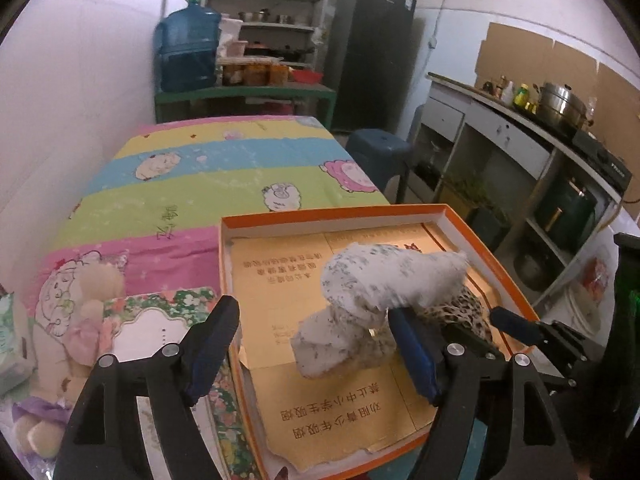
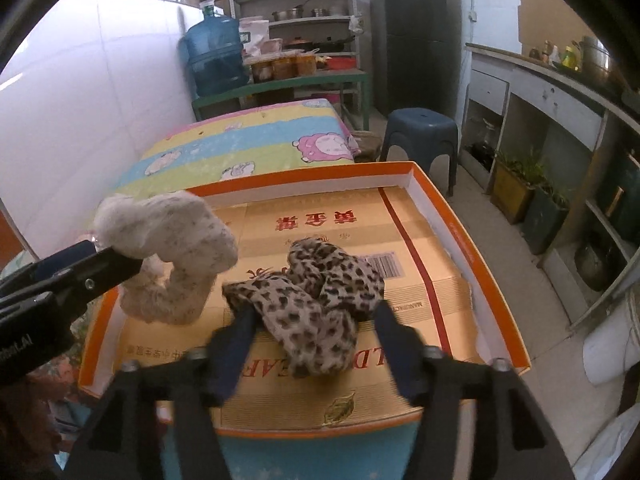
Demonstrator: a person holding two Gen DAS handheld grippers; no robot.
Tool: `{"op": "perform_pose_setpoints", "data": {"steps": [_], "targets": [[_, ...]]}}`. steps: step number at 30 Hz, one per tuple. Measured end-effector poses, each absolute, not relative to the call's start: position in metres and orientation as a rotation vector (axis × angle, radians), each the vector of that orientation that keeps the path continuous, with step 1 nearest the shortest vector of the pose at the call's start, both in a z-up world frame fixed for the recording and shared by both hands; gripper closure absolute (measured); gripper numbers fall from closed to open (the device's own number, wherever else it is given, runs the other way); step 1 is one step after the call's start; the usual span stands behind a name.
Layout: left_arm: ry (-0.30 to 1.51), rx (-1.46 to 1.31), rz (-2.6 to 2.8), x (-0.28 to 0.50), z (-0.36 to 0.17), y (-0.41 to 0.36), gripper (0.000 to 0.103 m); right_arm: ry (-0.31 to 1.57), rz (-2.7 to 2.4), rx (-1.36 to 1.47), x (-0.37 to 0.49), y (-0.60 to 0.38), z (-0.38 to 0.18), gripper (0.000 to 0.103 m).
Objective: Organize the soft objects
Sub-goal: 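Carry both scrunchies into the orange box and open both tools, then withdraw both tools from the box back over the quilt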
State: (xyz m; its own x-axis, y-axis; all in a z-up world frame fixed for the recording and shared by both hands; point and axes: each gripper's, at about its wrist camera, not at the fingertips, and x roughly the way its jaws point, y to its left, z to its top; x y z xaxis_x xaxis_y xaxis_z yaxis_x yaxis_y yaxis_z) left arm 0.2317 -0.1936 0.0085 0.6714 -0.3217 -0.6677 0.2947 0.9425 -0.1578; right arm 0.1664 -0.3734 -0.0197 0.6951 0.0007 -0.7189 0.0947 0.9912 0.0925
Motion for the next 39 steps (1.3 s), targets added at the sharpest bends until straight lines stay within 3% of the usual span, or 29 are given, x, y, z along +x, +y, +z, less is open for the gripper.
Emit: {"op": "perform_pose_setpoints", "data": {"steps": [19,25,26,28,29,39], "targets": [[0.642,-0.096,-0.408,0.176,0.054,-0.163,0.024,0.741,-0.009,0.28,0.111,-0.379,0.034,0.038],[0.595,-0.058,-0.375,0.145,0.081,-0.139,0.025,0.721,0.139,0.393,0.095,-0.367,0.077,0.037],[0.591,-0.057,-0.371,0.141,0.084,-0.134,0.025,0.702,0.171,0.396,0.091,-0.363,0.084,0.034],[0.589,-0.056,-0.351,0.131,0.09,-0.123,0.025,0.656,0.201,0.403,0.078,-0.352,0.091,0.005],[0.589,-0.055,-0.343,0.127,0.092,-0.118,0.025,0.625,0.204,0.399,0.071,-0.345,0.091,0.0],[0.563,-0.043,-0.272,0.084,0.098,-0.056,0.024,0.544,0.199,0.15,0.024,-0.269,0.078,0.001]]}}
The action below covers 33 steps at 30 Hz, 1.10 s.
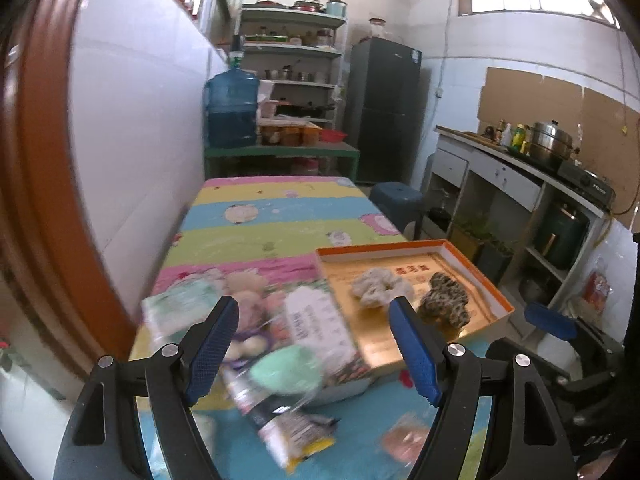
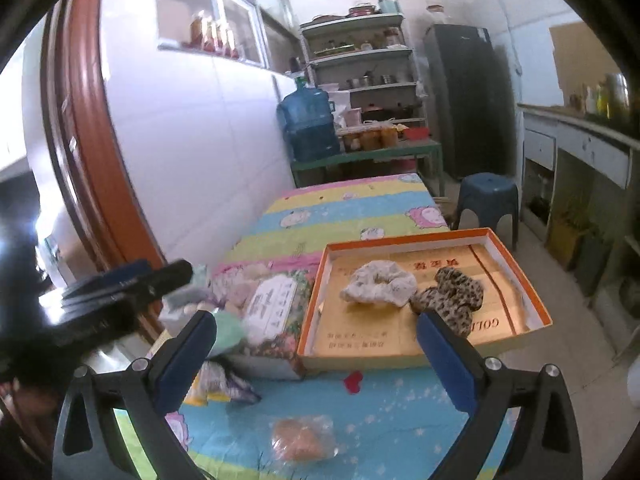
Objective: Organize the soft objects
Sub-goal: 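Withdraw both tools from the box back over the quilt, then grasp the white tissue pack with the left tool while the right tool grasps the snack bag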
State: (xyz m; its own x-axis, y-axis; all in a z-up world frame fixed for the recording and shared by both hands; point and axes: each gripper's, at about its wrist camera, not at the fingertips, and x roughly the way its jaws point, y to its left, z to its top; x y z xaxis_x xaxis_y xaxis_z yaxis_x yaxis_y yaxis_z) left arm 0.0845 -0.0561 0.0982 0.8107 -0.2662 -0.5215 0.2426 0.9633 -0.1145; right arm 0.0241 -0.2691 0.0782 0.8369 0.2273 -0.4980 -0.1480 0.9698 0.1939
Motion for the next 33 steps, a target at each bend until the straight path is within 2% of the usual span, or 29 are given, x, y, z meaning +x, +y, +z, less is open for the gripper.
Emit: {"op": "perform_pose_setpoints", "data": {"steps": [14,18,22,29,33], "targets": [[0.64,-0.088,-0.104,0.055,0.04,0.035,0.024,0.745,0.299,0.037,0.03,-0.2,0.023,0.003],[0.653,-0.075,-0.069,0.052,0.027,0.047,0.024,0.792,0.358,0.014,0.039,-0.178,0.014,0.008],[0.677,-0.091,-0.063,0.053,0.015,0.058,0.024,0.858,0.424,0.006,0.051,-0.156,0.003,0.02],[0.713,-0.073,-0.089,0.055,-0.002,0.064,0.024,0.867,0.43,-0.054,0.067,-0.132,-0.003,0.02],[0.738,-0.062,-0.118,0.059,-0.013,0.062,0.024,0.901,0.428,-0.065,0.076,-0.129,-0.012,0.026]]}}
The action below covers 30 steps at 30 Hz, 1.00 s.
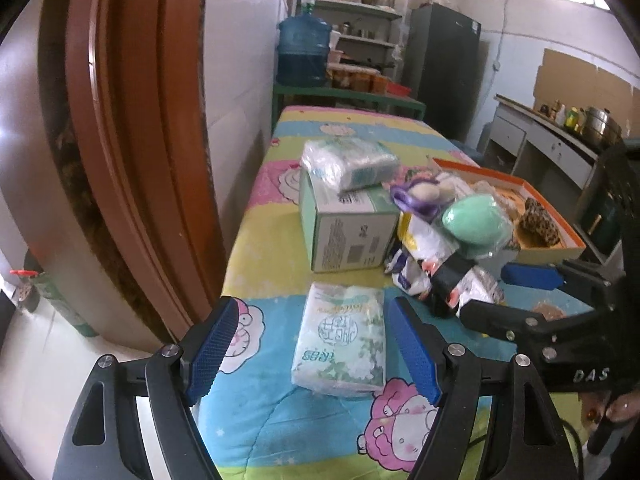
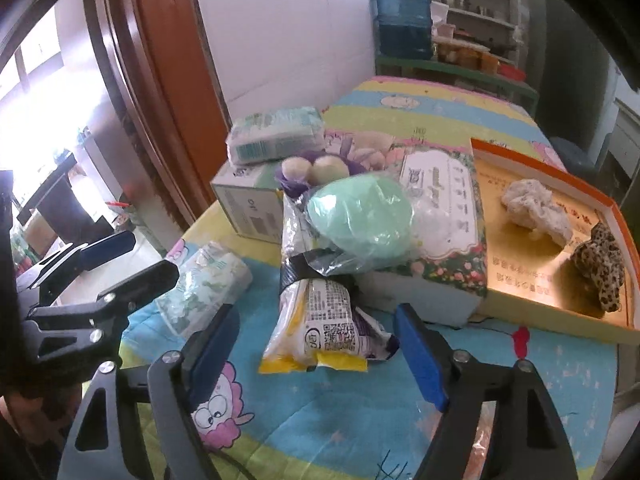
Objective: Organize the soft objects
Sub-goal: 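Grasp the white tissue pack with the left tool while the right tool grasps the snack bag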
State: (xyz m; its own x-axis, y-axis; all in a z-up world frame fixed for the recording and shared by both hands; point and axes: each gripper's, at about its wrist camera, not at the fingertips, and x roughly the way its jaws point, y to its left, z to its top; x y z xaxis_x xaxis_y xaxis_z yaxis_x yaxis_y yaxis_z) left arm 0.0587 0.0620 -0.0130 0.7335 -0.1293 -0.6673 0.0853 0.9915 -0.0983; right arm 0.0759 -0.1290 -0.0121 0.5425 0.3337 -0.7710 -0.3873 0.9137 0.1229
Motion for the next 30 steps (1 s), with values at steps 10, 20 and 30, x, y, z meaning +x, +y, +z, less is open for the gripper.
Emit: {"op": "perform_pose_setpoints", "data": {"steps": [10,20,30], "targets": [[0.794,-0.039,-0.15,0.077,-0.036,0.058,0.024,0.939,0.423,-0.063,0.089,-0.126,-0.022,0.046],[0.902,-0.068,-0.178,0.098,-0.057,0.057,0.024,0.938,0.451,-0.034,0.091,-0.129,-0.021,0.056],[0.89,-0.077,-0.244,0.098,-0.056,0.048,0.056,0.939,0.468,0.034,0.09,-0.138,-0.023,0.061]]}}
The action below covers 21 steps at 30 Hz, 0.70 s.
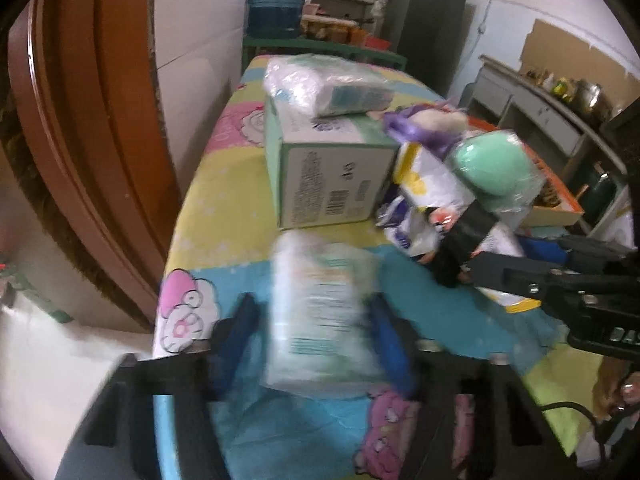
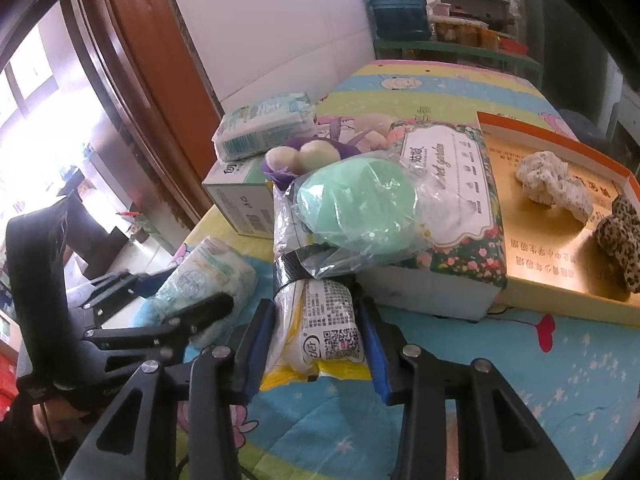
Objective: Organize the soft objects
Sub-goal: 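Grasp the white tissue pack with the left tool while the right tool grasps the snack bag, then lift and carry the tissue pack and snack bag toward the orange box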
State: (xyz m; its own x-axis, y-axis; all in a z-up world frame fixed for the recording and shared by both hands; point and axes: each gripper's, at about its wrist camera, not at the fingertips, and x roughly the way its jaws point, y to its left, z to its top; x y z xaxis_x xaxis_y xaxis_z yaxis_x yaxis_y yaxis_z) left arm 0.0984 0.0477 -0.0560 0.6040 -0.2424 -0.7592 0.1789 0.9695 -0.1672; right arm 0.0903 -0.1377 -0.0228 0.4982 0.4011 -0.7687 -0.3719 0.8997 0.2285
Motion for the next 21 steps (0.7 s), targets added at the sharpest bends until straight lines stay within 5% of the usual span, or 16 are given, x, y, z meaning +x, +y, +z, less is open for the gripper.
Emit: {"op": "perform_pose_setpoints", "data": {"steps": [6,21], "targets": [[0.838,-0.077,-0.24,0.087,-0.049,0.05,0.067,0.937,0.493,0.066,0.087,-0.142,-0.022,0.063],[0.746,-0.078,-0.209,0.065,-0.013,0.055,0.067,0.882,0.573,0.081,0.055,-0.137,0.006,0.064]]}}
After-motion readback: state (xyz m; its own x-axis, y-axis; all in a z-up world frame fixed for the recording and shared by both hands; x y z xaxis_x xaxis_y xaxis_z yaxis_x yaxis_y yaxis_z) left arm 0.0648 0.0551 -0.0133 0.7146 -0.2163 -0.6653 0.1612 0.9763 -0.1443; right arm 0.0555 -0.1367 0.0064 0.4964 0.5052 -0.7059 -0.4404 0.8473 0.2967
